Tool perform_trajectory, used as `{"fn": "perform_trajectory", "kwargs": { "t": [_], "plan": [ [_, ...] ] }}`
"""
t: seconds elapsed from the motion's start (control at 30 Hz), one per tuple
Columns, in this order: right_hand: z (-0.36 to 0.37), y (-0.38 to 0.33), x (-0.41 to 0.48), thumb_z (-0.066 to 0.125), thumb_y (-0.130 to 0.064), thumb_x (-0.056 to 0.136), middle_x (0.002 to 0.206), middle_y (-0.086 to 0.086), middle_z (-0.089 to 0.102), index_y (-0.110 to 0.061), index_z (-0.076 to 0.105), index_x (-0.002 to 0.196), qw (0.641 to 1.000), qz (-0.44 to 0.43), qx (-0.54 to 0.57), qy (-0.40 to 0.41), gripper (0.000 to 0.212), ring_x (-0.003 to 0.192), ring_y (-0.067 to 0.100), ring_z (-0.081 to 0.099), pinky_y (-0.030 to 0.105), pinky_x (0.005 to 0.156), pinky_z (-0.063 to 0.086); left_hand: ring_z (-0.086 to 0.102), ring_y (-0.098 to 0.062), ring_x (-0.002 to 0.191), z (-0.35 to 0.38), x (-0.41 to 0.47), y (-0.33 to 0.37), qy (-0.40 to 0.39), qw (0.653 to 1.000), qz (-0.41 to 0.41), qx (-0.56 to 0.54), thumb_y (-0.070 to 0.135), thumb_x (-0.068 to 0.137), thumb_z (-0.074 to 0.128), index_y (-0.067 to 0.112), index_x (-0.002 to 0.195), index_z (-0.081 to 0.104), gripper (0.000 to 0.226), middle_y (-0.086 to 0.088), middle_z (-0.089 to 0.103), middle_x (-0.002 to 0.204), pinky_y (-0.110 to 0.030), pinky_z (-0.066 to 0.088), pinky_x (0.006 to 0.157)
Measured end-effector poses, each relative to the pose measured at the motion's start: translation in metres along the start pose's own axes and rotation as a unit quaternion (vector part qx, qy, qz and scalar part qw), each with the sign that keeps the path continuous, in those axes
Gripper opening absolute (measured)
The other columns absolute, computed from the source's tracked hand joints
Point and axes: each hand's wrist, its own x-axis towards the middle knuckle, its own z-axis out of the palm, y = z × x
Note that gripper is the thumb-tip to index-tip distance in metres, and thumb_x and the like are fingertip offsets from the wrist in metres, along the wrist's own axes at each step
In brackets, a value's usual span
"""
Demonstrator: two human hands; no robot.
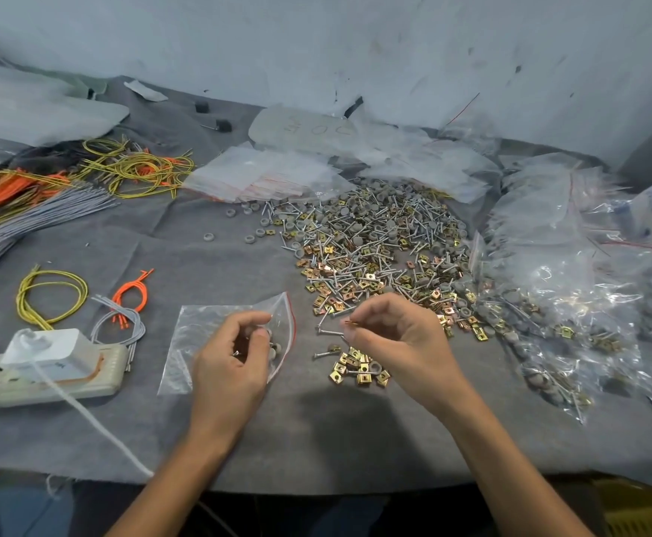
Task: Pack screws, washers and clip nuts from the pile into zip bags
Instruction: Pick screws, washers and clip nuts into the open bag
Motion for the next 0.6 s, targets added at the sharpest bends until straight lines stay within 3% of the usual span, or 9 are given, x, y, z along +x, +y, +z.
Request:
{"fn": "perform_trajectory", "kwargs": {
  "t": [0.13,0.33,0.47,0.6],
  "plan": [
    [0.010,0.007,0.000,0.080,-0.003,0.084,0.083,0.014,0.073,-0.009,0.067,0.088,1.000,0.006,0.005,-0.004,0.015,0.074,0.015,0.065,0.025,0.063,0.051,0.063,-0.012,0.070,0.000,0.000,0.000,0.001,1.000,0.001,0.001,0.023,0.089,0.058,0.031,0.097,0.068,0.015,0.012,0.068,0.084,-0.021,0.048,0.065],
    [0.034,0.021,0.006,0.079,-0.012,0.085,0.075,-0.007,0.070,-0.021,0.072,0.087,0.990,-0.005,-0.142,0.021,0.012,0.066,0.008,0.065,0.026,0.062,0.052,0.066,-0.005,0.071,0.001,0.000,0.003,0.005,1.000,0.013,-0.004,0.019,0.089,0.058,0.030,0.097,0.068,0.017,0.015,0.069,0.085,-0.013,0.046,0.065],
    [0.063,0.021,0.016,0.072,-0.032,0.089,0.082,-0.015,0.059,-0.029,0.071,0.093,0.946,-0.030,-0.323,-0.001,0.005,0.074,0.004,0.058,0.029,0.070,0.048,0.065,-0.007,0.073,0.000,0.000,0.001,0.004,1.000,0.011,-0.001,0.021,0.088,0.059,0.033,0.096,0.068,0.017,0.015,0.069,0.088,-0.015,0.048,0.067],
    [0.087,0.023,0.022,0.064,-0.041,0.094,0.096,-0.006,0.060,-0.029,0.069,0.100,0.915,0.001,-0.402,-0.007,0.015,0.093,0.021,0.061,0.035,0.077,0.045,0.066,-0.007,0.076,0.000,0.001,-0.001,0.003,1.000,0.016,0.005,0.020,0.089,0.059,0.034,0.097,0.067,0.019,0.015,0.070,0.089,-0.017,0.049,0.069]
  ]
}}
